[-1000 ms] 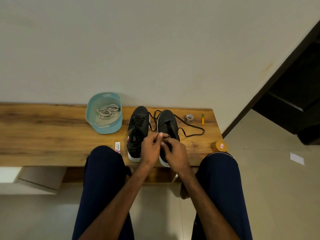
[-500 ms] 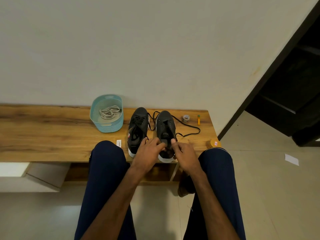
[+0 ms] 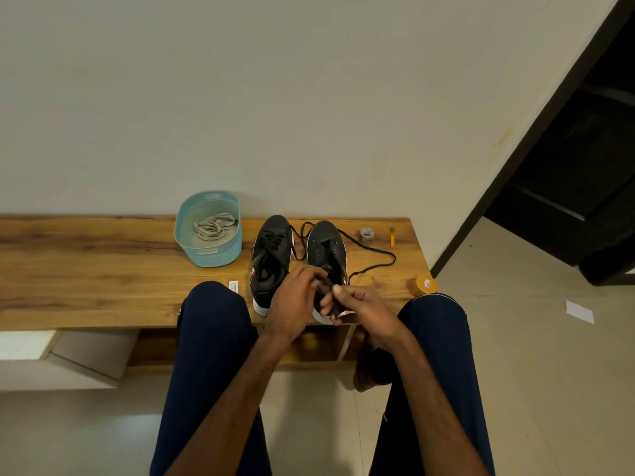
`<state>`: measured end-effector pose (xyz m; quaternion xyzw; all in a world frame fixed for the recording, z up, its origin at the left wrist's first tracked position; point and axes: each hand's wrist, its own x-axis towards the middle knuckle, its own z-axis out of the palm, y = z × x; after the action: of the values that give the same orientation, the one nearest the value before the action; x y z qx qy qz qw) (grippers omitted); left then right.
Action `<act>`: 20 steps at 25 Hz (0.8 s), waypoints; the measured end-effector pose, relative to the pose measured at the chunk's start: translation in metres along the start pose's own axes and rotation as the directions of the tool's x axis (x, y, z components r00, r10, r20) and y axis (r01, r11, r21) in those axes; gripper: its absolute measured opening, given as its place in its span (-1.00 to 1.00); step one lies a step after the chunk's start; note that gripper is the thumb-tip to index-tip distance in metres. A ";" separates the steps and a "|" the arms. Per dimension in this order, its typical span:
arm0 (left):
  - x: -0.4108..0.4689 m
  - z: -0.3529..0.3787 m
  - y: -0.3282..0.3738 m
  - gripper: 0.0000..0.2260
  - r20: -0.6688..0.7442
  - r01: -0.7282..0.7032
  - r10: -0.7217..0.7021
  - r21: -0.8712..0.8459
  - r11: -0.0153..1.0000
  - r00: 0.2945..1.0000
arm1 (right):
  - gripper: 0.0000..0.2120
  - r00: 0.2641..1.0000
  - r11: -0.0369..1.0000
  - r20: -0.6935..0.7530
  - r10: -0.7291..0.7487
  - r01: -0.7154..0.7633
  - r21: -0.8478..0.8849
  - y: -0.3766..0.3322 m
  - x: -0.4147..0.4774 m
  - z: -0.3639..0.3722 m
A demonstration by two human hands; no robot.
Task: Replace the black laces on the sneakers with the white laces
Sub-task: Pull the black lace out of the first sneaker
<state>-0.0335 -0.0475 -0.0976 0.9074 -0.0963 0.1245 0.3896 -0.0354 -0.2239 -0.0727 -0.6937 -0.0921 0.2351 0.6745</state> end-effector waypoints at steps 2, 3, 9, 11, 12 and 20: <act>0.000 -0.002 0.002 -0.73 0.029 -0.048 0.047 0.013 0.999 0.998 | -0.70 0.999 1.000 0.037 0.027 -0.027 -0.001 0.001 0.000 -0.002; -0.001 -0.003 0.004 -0.70 0.066 -0.090 0.087 0.037 0.995 0.994 | -0.70 0.998 0.999 0.053 0.037 -0.039 0.021 0.002 0.000 -0.002; -0.001 0.002 0.005 -0.72 0.127 -0.171 0.162 0.061 0.983 0.979 | -0.71 0.989 0.996 0.137 0.062 -0.070 0.057 0.001 -0.002 -0.003; -0.001 0.005 0.004 -0.69 0.170 -0.135 0.143 -0.058 0.989 0.975 | -0.77 0.989 0.992 0.145 0.038 -0.055 0.115 -0.002 -0.004 -0.001; -0.001 0.008 0.004 -0.70 0.173 -0.116 0.139 -0.134 0.984 0.975 | -0.78 0.990 0.985 0.142 0.022 -0.046 0.167 -0.004 -0.004 0.001; -0.003 0.008 0.012 -0.76 0.141 -0.022 0.081 -0.381 0.924 0.987 | -0.66 0.967 0.889 0.254 -0.032 -0.088 0.450 -0.008 -0.005 -0.003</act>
<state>-0.0384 -0.0613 -0.0957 0.8194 -0.1721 0.0433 0.5450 -0.0368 -0.2281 -0.0637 -0.4808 -0.1097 0.3469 0.7978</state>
